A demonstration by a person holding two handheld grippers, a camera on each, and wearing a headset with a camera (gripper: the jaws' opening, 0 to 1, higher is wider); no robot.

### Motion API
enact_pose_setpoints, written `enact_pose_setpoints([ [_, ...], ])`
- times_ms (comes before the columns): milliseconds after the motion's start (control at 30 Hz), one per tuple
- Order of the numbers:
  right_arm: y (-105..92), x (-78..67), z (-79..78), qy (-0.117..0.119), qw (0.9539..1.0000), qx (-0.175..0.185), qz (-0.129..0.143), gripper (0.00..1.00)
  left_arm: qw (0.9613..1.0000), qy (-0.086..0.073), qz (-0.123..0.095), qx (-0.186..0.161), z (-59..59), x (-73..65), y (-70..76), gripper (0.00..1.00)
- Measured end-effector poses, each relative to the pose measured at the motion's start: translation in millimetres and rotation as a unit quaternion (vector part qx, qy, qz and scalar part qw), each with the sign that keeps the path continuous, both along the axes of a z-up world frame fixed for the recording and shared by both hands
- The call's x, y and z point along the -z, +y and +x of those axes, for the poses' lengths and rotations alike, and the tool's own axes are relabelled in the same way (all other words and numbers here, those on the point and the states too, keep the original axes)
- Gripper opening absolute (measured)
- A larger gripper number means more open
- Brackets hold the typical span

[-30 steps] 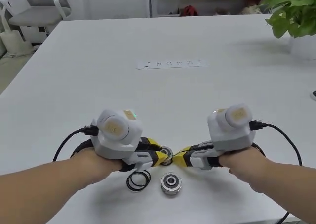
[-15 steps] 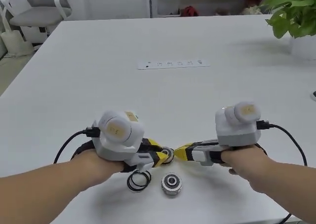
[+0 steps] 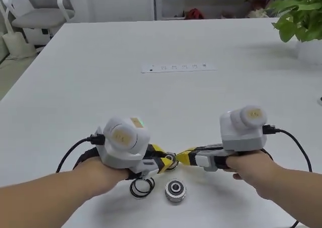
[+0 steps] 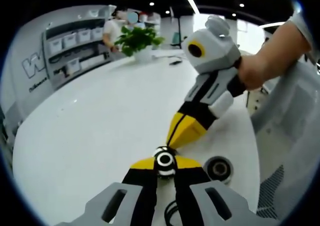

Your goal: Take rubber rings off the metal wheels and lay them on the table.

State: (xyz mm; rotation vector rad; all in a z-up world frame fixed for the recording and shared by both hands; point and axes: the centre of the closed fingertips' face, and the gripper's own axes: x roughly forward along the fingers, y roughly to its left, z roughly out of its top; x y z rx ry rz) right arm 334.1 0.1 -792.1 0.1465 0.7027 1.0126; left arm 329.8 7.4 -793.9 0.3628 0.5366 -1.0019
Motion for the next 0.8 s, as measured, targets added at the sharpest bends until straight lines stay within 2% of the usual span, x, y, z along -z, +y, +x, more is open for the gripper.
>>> enact_pose_setpoints([
  [267,3.4,-1.4,-2.6,-0.011,0.9998,-0.017,-0.007,0.0,1.0,-0.002,0.002,0.001,0.3,0.4,-0.2,0.12],
  [467,5.4,-3.3,-3.7,-0.01,0.9997,-0.021,-0.002,0.0,1.0,-0.004,0.002,0.0,0.1,0.6,-0.3,0.12],
  [633,12.1,-7.1,-7.9,-0.011,0.9994,-0.033,0.01,0.0,1.0,-0.003,0.001,-0.005,-0.5,0.5,-0.6,0.12],
  [700,15.6,-12.2,-9.6,-0.012,0.9989,-0.038,0.024,0.0,1.0,-0.002,0.0,-0.007,-0.6,0.6,-0.6,0.12],
  [800,15.4,-13.1,-9.8,-0.016,0.9989,-0.037,0.024,0.0,1.0,-0.002,-0.002,-0.008,-0.7,0.6,-0.5,0.12],
])
